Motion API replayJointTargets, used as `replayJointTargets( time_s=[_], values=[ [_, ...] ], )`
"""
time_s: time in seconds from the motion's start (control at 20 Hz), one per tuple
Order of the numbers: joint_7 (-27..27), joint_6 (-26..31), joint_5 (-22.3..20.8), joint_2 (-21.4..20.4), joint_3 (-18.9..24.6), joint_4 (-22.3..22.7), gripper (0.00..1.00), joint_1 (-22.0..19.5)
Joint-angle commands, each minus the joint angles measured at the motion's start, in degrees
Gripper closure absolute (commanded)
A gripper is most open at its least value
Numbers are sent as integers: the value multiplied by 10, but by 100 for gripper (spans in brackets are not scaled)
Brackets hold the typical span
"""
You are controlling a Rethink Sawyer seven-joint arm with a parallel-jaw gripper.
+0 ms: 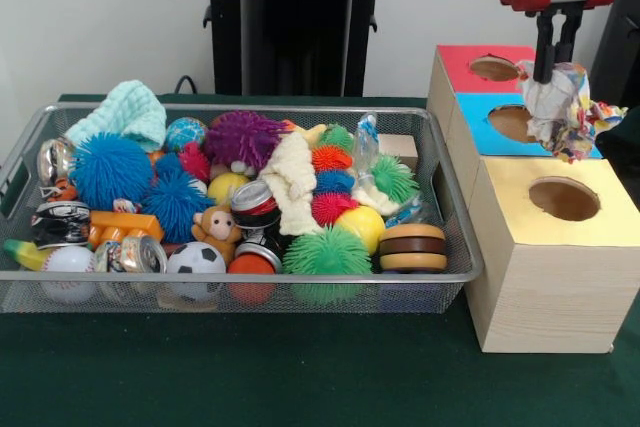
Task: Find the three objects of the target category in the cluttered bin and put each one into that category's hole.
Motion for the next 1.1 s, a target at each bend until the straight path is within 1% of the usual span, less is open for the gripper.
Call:
replayJointTargets(
  time_s=[0.05, 0.2, 0.8, 1.1],
  values=[
    [138, -37, 22, 25, -12, 17, 100, -1],
    [134, -44, 28, 25, -8, 16, 100, -1],
    [128, -80, 40, 49, 0, 9, 100, 1],
    [111, -86, 36, 83, 5, -16, 100, -1]
  ],
)
